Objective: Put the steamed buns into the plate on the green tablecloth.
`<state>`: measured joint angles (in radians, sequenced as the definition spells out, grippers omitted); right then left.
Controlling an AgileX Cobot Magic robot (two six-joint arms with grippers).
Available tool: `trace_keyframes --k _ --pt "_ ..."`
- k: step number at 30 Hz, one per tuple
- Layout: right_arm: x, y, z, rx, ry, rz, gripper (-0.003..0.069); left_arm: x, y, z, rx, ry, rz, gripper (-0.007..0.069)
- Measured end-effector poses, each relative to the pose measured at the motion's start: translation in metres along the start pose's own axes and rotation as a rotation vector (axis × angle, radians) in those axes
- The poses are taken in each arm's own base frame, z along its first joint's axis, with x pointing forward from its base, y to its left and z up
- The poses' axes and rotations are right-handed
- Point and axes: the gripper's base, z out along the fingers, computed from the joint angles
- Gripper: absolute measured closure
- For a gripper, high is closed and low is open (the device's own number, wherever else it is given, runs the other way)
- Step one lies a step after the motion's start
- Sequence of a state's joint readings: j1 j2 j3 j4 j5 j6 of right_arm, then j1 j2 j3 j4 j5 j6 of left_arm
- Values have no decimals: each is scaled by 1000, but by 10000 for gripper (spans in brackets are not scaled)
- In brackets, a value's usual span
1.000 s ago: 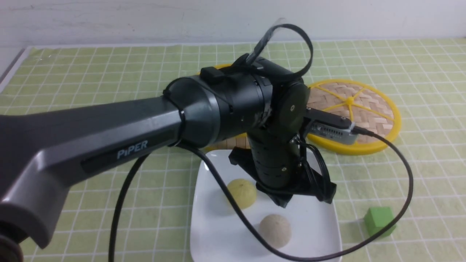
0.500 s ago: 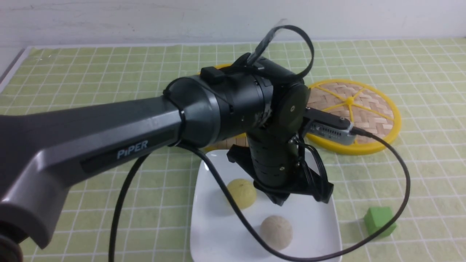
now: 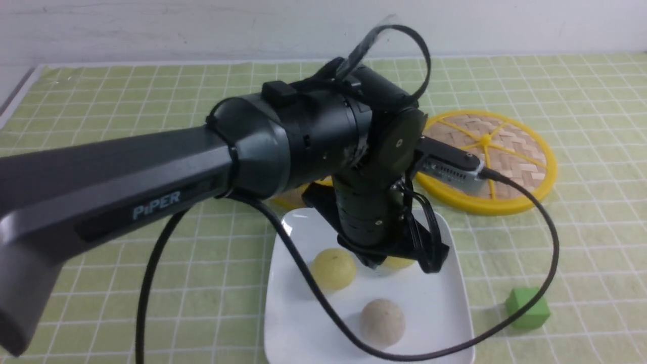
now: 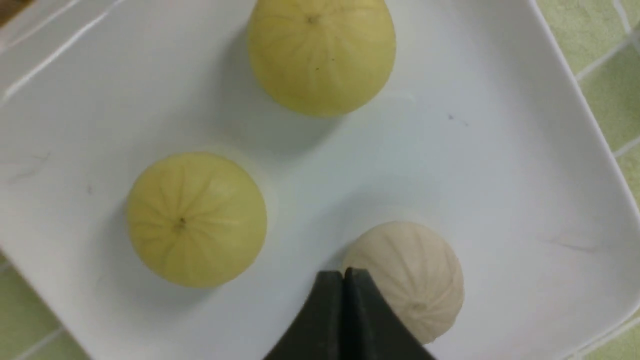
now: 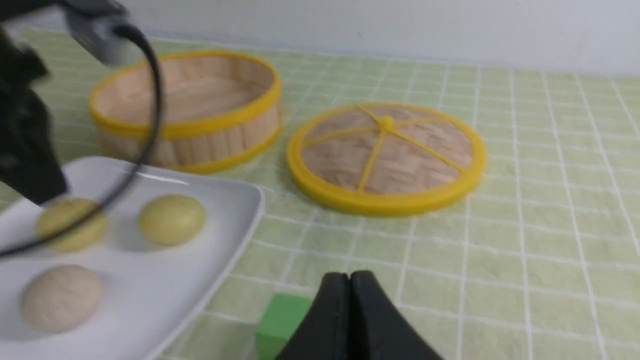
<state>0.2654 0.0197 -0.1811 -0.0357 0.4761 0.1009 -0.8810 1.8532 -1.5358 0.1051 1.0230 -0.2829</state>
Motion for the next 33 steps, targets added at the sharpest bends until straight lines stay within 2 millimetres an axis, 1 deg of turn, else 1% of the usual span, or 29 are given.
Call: trace_keyframes --k 2,3,5,6,8,9,11,13,14,15,16,17,18,19,20,21,22,23,24,25,26,29,33 --pt "28 -5 9 78 61 18 657 3 6 -20 -38 -20 14 620" --pt "37 -7 12 109 87 27 657 4 9 -29 -57 -29 14 621" --pt "47 -9 14 133 114 34 657 6 14 -41 -82 -48 6 621" --pt "56 -12 17 168 128 45 655 10 22 -66 -121 -99 -25 620" --pt "55 -13 18 186 102 45 654 16 29 -91 -152 -158 -65 620" --pt "55 -13 18 188 99 45 654 16 30 -94 -157 -163 -75 620" --pt "54 -13 18 194 90 44 654 28 41 -126 -194 -217 -114 620" --pt "54 -14 18 196 87 44 652 40 47 -150 -202 -258 -136 620" --pt "54 -14 18 197 87 44 651 43 49 -155 -201 -266 -139 620" --pt "54 -14 18 197 87 43 649 59 53 -168 -190 -289 -149 620" --pt "54 -14 18 197 87 43 648 74 56 -174 -179 -289 -154 620" --pt "54 -14 18 197 87 43 648 76 57 -174 -176 -288 -155 620" --pt "54 -14 18 197 86 43 646 99 60 -175 -157 -266 -163 620" --pt "54 -14 18 197 86 43 646 102 60 -174 -155 -262 -165 620" --pt "54 -14 18 197 86 43 646 128 65 -168 -148 -233 -181 620" --pt "54 -14 19 197 85 43 643 143 67 -163 -143 -233 -195 620" --pt "54 -14 19 197 85 43 642 155 69 -157 -130 -255 -211 620" --pt "54 -14 19 197 85 43 642 158 70 -156 -128 -263 -220 620" --pt "54 -14 19 197 85 42 640 172 72 -147 -97 -345 -242 617" --pt "54 -14 19 197 85 42 639 176 73 -144 -98 -353 -242 616" --pt "54 -14 19 197 85 41 638 185 74 -138 -69 -433 -258 613" --pt "54 -14 19 197 85 40 634 198 75 -127 -10 -562 -278 612" --pt "54 -14 19 197 86 39 633 210 78 -112 -25 -571 -270 608"
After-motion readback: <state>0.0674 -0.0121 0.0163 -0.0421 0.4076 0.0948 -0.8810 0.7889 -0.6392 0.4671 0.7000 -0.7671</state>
